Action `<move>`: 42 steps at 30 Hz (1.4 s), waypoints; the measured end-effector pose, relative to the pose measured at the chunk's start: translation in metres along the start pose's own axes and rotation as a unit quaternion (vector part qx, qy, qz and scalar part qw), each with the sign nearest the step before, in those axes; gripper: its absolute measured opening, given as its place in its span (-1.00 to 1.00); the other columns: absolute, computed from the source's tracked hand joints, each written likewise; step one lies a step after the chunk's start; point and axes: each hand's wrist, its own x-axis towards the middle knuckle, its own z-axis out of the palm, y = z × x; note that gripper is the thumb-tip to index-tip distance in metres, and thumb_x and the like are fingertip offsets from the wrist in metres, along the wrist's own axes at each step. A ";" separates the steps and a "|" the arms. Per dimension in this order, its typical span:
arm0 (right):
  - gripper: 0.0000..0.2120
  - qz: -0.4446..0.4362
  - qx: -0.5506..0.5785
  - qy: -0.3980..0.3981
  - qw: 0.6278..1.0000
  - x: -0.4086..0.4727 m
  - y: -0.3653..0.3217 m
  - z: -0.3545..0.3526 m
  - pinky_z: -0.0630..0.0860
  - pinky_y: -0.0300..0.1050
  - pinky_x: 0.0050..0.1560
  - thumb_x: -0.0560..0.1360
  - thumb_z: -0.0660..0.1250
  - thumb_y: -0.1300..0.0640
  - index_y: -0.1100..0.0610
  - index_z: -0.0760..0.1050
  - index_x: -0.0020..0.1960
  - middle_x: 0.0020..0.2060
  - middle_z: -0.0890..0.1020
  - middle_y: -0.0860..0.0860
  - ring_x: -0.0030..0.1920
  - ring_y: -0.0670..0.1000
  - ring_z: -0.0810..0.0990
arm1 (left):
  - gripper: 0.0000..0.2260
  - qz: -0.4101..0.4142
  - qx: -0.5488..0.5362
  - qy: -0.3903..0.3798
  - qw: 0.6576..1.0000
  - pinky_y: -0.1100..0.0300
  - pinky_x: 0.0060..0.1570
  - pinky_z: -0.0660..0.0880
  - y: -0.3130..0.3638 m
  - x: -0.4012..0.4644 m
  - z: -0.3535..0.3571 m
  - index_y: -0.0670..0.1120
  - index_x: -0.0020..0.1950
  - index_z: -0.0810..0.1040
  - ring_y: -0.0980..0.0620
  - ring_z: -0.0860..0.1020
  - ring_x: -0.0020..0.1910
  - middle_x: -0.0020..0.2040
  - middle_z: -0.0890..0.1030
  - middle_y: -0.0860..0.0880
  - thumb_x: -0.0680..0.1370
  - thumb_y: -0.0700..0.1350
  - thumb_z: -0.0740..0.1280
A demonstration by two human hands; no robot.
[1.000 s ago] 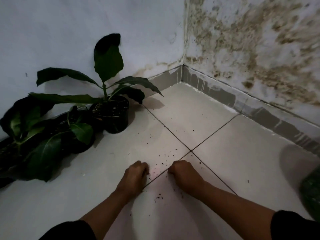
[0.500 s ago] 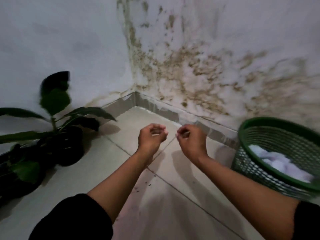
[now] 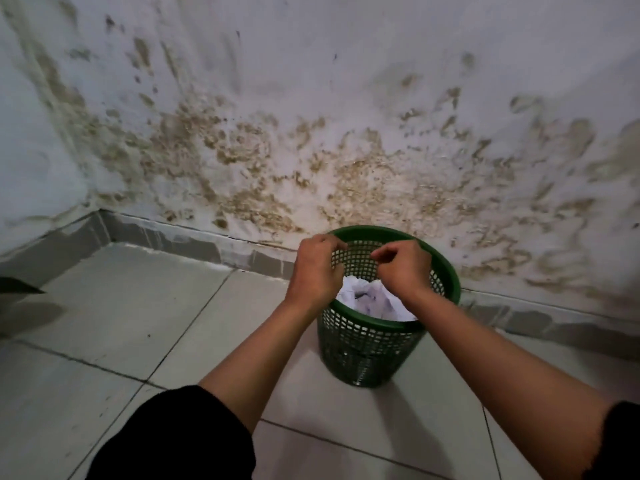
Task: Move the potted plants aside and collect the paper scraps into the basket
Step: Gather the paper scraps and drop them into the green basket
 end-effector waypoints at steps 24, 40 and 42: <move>-0.19 0.049 0.017 -0.156 0.986 -0.037 -0.117 0.113 0.47 0.13 0.17 0.37 0.41 -0.13 0.04 0.08 0.46 0.37 0.28 0.24 0.30 0.30 0.36 | -0.69 -0.513 -0.179 0.245 0.803 -0.10 -0.10 0.63 -0.154 -0.058 -0.135 -0.30 0.14 0.53 -0.27 0.64 -0.10 0.06 0.61 -0.27 0.53 -0.10 0.26; -0.48 0.267 0.502 -0.483 0.666 -0.059 -0.259 0.311 0.65 0.04 -0.17 0.47 0.35 -0.12 0.08 0.38 0.34 0.26 0.45 0.20 0.21 0.19 0.49 | -0.66 -0.460 -0.194 0.330 0.801 -0.09 0.23 0.48 -0.280 -0.108 -0.187 -0.02 0.31 0.40 -0.10 0.55 0.14 0.23 0.54 -0.07 0.60 0.09 0.15; -0.45 0.257 0.503 -0.479 0.672 -0.053 -0.276 0.329 0.66 0.04 -0.22 0.45 0.37 -0.16 0.07 0.36 0.35 0.31 0.41 0.19 0.24 0.20 0.46 | -0.71 -0.477 -0.190 0.326 0.794 -0.09 0.21 0.49 -0.298 -0.120 -0.181 -0.03 0.27 0.41 -0.10 0.56 0.09 0.19 0.55 -0.10 0.60 0.06 0.16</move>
